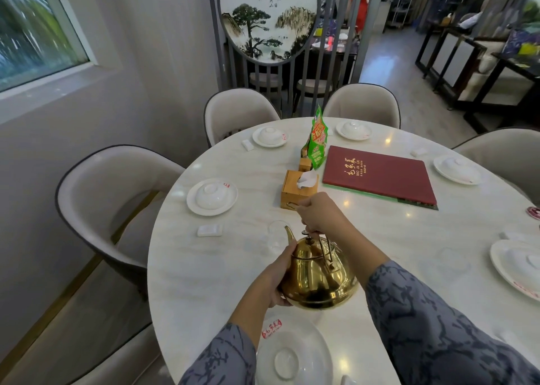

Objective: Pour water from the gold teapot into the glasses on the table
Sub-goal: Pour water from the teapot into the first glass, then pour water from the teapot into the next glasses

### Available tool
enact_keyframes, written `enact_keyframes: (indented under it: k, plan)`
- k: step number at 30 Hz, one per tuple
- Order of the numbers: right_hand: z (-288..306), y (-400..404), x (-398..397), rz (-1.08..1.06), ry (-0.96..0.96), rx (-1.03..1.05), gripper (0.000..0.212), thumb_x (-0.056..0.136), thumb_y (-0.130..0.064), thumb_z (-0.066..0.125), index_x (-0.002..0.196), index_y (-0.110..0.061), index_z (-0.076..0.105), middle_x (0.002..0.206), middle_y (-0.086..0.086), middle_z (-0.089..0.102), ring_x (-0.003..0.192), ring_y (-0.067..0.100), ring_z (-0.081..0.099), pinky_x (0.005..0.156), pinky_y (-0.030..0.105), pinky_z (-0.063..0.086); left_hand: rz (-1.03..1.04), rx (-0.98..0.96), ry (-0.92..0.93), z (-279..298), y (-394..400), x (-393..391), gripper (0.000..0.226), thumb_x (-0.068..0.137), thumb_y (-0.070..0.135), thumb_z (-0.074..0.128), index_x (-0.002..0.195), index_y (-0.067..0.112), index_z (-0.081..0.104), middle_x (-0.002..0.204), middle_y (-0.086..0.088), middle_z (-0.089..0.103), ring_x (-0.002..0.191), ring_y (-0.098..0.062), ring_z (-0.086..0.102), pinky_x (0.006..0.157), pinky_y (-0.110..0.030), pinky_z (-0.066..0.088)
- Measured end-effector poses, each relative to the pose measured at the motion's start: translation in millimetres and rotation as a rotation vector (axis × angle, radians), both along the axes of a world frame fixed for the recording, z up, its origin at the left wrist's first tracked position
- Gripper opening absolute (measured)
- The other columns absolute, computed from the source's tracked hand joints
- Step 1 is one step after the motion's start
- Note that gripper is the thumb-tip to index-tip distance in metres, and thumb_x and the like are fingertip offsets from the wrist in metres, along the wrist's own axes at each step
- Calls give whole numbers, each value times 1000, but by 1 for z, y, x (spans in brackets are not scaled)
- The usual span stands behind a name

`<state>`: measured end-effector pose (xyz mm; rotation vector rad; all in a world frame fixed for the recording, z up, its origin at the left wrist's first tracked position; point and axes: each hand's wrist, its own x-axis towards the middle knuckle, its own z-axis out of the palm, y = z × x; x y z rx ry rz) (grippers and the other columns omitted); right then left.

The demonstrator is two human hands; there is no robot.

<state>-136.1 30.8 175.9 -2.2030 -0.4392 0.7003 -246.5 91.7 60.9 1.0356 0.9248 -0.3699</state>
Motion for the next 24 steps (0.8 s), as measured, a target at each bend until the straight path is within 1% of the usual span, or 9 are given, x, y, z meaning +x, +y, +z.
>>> enact_keyframes:
  k: [1, 3, 5, 7, 11, 14, 19, 22, 24]
  plan:
    - [-2, -4, -3, -18, 2, 23, 22, 97, -10, 49, 102, -4, 70, 68, 5, 55, 40, 17, 48, 45, 29, 44, -2, 11, -10, -2, -1, 0, 85, 76, 84, 52, 132, 20, 57, 132, -12, 62, 125, -35, 56, 105, -49, 49]
    - [-5, -11, -8, -49, -10, 68, 30, 98, -14, 51, 113, 5, 69, 66, -8, 48, 38, 16, 47, 45, 31, 44, 0, 37, -35, -2, -3, -1, 76, 80, 80, 52, 128, 22, 56, 125, -10, 64, 123, -34, 57, 105, -50, 50]
    - [-6, -18, -14, -74, -22, 104, 34, 99, -15, 51, 121, 6, 64, 67, -13, 44, 37, 15, 46, 43, 29, 41, 10, 65, -60, -3, -6, -3, 66, 82, 78, 52, 122, 25, 58, 115, -7, 65, 117, -32, 59, 105, -50, 50]
    - [-6, -27, -18, -73, -47, 128, 35, 98, -14, 50, 128, -3, 64, 62, -11, 46, 37, 15, 44, 41, 27, 39, 3, 101, -86, -4, -9, -6, 70, 79, 80, 54, 123, 26, 61, 119, -6, 68, 118, -31, 60, 105, -52, 50]
    - [-6, -45, -25, -83, -96, 167, 38, 97, -12, 48, 132, -11, 63, 51, -4, 49, 34, 12, 41, 40, 24, 39, -8, 181, -108, -4, -19, -9, 100, 54, 93, 58, 130, 28, 60, 127, -6, 68, 118, -31, 62, 102, -54, 52]
    - [-3, -61, -31, -99, -128, 175, 38, 98, -14, 49, 133, -14, 63, 53, -8, 50, 28, 4, 42, 38, 22, 38, -1, 208, -105, -9, -27, -9, 121, 38, 100, 60, 137, 30, 53, 132, -5, 65, 120, -31, 60, 100, -55, 53]
    - [2, -94, -32, -140, -144, 188, 36, 99, -15, 50, 132, -17, 64, 52, 1, 55, 38, 16, 40, 40, 24, 37, -52, 209, -97, -2, -54, -8, 126, 39, 100, 59, 141, 27, 48, 135, -5, 62, 121, -31, 59, 99, -53, 53]
    - [3, -113, -31, -137, -164, 170, 37, 99, -17, 51, 134, -14, 63, 51, -1, 54, 37, 14, 39, 36, 21, 34, -81, 197, -100, 4, -74, -9, 112, 56, 94, 56, 144, 25, 44, 140, -7, 58, 125, -32, 56, 101, -51, 53]
    - [3, -126, -32, -118, -208, 141, 37, 99, -17, 50, 134, -13, 62, 56, -7, 53, 31, 6, 37, 34, 15, 32, -95, 180, -105, 5, -87, -10, 118, 51, 96, 57, 144, 26, 43, 142, -6, 56, 127, -32, 54, 101, -51, 53]
